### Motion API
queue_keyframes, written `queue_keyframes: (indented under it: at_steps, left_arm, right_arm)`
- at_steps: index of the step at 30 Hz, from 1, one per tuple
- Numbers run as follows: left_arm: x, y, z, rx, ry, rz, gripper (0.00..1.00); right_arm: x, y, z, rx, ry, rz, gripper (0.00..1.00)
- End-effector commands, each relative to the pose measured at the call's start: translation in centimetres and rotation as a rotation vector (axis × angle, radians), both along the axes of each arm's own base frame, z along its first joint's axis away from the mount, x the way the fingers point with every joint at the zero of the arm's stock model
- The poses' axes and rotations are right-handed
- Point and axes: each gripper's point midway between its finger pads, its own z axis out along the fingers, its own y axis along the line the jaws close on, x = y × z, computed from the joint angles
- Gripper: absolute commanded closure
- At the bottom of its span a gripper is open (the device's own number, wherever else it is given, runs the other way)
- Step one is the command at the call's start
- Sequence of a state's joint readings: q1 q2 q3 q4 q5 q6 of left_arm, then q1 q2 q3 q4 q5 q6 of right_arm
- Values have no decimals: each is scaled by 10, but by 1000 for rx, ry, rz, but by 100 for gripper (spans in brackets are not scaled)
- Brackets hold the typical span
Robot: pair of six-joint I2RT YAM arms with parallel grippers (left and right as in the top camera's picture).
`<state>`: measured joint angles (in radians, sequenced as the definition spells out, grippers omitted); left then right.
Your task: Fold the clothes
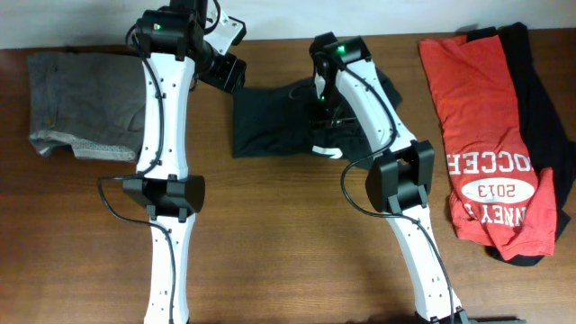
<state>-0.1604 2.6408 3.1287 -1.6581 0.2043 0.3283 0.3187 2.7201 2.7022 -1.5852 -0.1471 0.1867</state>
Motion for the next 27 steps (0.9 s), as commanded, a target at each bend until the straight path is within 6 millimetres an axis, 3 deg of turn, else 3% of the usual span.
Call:
queue_keyframes:
  at_steps: [1, 4, 12, 18, 27]
  left_arm:
    - [-2, 1, 12, -4, -20, 11, 25]
    - [-2, 1, 12, -4, -20, 11, 25]
    - [-2, 1, 12, -4, -21, 11, 21]
    - [-2, 1, 12, -4, -20, 11, 20]
    - [-2, 1, 11, -1, -21, 12, 16]
  right_arm:
    - [0, 3, -7, 6, 8, -12, 47]
    - [3, 8, -8, 36, 1, -12, 48]
    - [4, 16, -8, 77, 2, -13, 62]
    - [2, 14, -8, 75, 9, -15, 96]
    - [-26, -9, 11, 46, 119, -11, 96]
